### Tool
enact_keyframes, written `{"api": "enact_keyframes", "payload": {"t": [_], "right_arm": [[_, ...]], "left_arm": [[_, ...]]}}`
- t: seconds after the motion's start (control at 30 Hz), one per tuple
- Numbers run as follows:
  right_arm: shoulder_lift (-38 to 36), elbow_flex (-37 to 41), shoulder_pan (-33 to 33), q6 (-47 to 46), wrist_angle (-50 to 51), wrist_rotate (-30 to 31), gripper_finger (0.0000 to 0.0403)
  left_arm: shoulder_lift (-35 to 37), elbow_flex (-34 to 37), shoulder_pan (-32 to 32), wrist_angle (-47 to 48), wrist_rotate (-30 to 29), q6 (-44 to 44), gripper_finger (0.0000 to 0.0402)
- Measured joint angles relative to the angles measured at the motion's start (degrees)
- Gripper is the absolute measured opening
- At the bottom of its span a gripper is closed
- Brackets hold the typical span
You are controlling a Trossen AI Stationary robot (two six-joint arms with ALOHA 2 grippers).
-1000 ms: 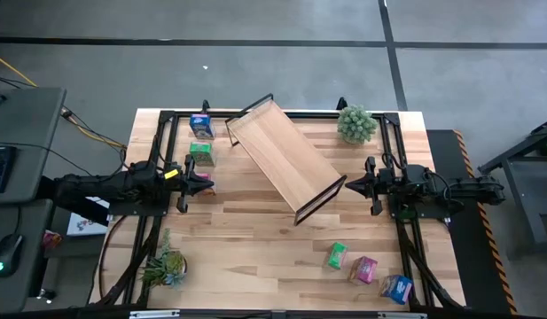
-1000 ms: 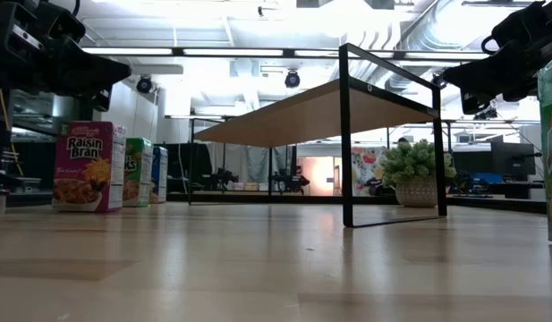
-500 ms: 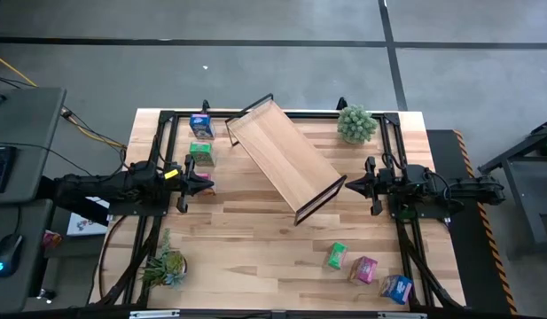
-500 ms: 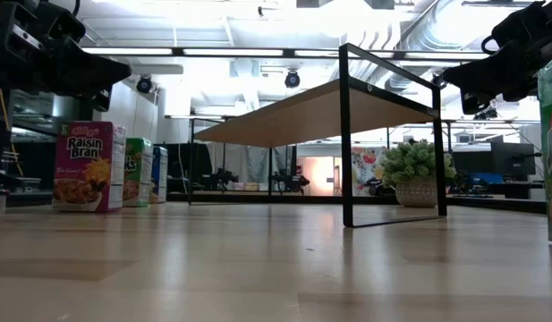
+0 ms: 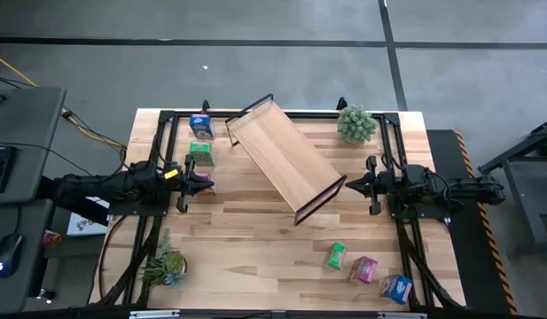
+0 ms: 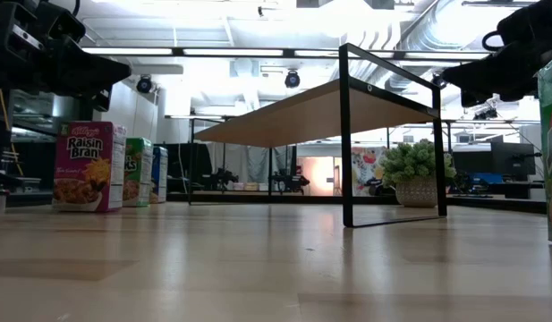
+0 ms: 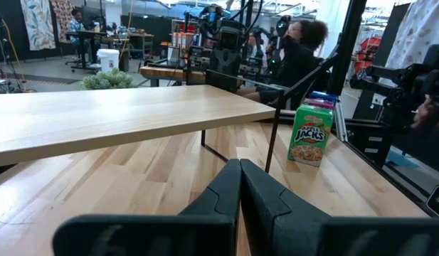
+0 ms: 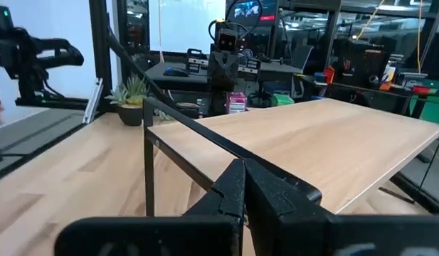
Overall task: Stack cereal on shelf
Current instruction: Put the bottom green cereal box on the shelf
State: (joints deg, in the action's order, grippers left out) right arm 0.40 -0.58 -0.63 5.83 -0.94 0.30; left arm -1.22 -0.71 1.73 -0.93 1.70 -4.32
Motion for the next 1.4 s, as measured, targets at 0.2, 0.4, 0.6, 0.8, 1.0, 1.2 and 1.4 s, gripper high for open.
{"api": "enact_keyframes", "payload": {"t": [0.2, 0.4, 0.6, 0.8, 1.0, 1.2, 1.4], "right_arm": [[0.09, 0.00, -0.03, -10.94, -7.17, 0.26, 0.0000], [3.21, 0.00, -0.45, -16.21, -35.32, -5.57, 0.0000], [13.62, -0.72, -5.04, -4.09, -51.00, -21.00, 0.0000], [25.93, -11.02, -11.28, 7.67, -44.92, -21.89, 0.0000], [34.90, -34.30, -14.58, 3.96, -5.50, -4.71, 0.0006], [49.09, -55.98, -21.32, -11.39, 23.34, 8.20, 0.0062], [67.93, -75.11, -30.28, -19.37, 46.38, 16.35, 0.0147]], "left_arm": [[0.00, 0.00, -0.01, 0.01, -0.01, 0.00, 0.0001], [-0.01, 0.00, -0.01, 0.00, 0.01, 0.00, 0.0001], [-0.01, 0.00, -0.01, -0.02, -0.01, 0.00, 0.0001], [0.00, -0.01, 0.00, 0.01, 0.01, 0.00, 0.0001], [-0.01, 0.00, -0.01, 0.02, 0.01, 0.00, 0.0001], [0.01, 0.00, 0.00, 0.00, 0.01, 0.00, 0.0001], [-0.01, 0.00, -0.01, 0.00, 0.01, 0.00, 0.0001]]}}
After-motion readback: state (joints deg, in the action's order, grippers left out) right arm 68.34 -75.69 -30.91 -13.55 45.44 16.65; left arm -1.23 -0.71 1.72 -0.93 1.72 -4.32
